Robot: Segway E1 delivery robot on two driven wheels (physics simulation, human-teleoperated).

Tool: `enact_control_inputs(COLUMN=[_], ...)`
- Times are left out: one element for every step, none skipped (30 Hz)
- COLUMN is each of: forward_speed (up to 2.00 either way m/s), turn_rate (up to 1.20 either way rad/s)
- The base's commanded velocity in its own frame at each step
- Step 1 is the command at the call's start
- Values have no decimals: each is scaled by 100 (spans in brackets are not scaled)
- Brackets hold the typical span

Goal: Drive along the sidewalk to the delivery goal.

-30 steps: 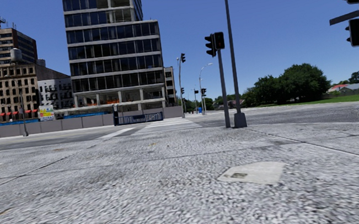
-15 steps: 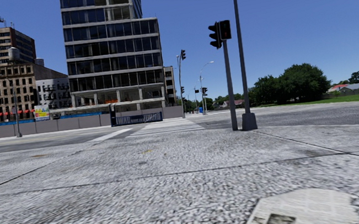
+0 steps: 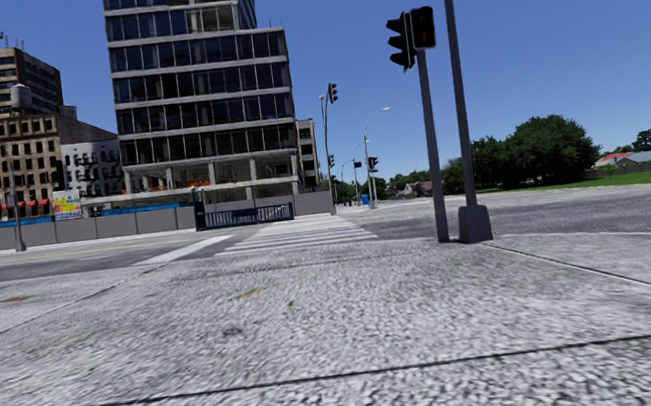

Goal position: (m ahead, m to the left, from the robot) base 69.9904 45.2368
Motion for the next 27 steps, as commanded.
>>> enact_control_inputs(forward_speed=[200, 200, 200, 200, 200, 200, 200, 200, 200, 200, 200, 200, 200, 200, 200, 200, 200, 200, 200, 200, 200, 200, 200, 200, 200, 200, 200], turn_rate=[0, 0, 0, 0, 0, 0, 0, 0, 0, 0, 0, 0, 0, 0, 0, 0, 0, 0, 0, 0, 3, 3, 8, 13, 17, 18, 18])
